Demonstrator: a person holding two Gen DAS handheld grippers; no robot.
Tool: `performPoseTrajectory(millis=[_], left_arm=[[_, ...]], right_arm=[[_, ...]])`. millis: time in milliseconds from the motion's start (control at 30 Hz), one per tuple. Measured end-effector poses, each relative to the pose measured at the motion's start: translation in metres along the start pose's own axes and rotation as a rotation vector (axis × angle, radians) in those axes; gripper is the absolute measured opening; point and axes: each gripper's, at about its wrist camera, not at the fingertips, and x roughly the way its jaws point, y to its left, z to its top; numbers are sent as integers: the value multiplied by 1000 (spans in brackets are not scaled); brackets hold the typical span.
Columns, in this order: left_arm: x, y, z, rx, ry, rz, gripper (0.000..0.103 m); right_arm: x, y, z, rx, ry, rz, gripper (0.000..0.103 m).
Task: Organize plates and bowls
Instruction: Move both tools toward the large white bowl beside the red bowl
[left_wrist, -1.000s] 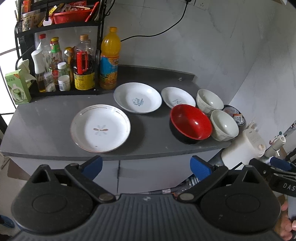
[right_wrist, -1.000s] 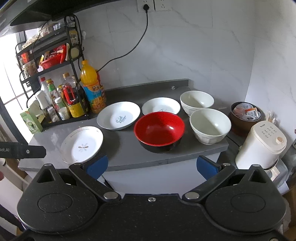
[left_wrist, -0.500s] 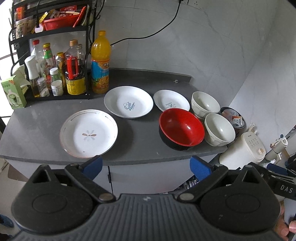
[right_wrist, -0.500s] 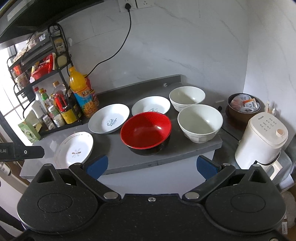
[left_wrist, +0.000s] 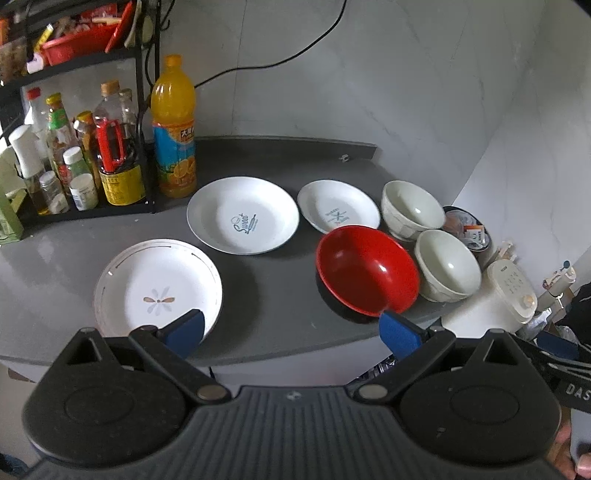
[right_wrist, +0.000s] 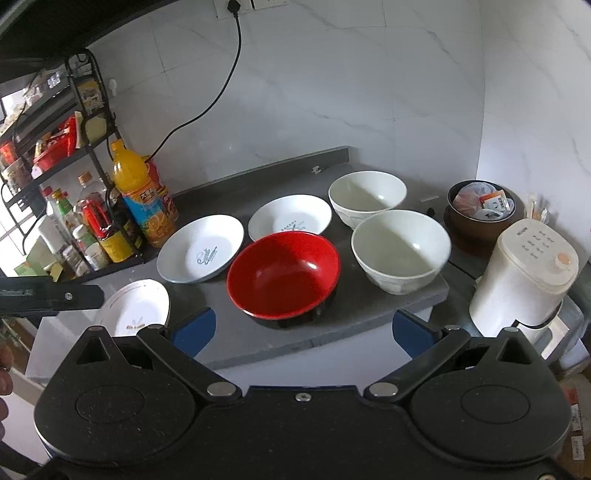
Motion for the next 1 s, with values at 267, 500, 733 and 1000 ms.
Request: performPoseTrajectory(millis=[267, 500, 733, 1000], left_arm=[[39, 18, 35, 76, 16, -41, 100], [65, 16, 58, 129, 43, -100, 100], [90, 3, 71, 158, 74, -136, 97], [117, -30, 83, 172, 94, -154, 89]], right_arm=[[37, 17, 15, 72, -30, -48, 100], [61, 16, 24, 139, -22, -117, 94], [78, 1, 30, 169, -9, -169, 88], [99, -31, 40, 192, 2, -181, 82]])
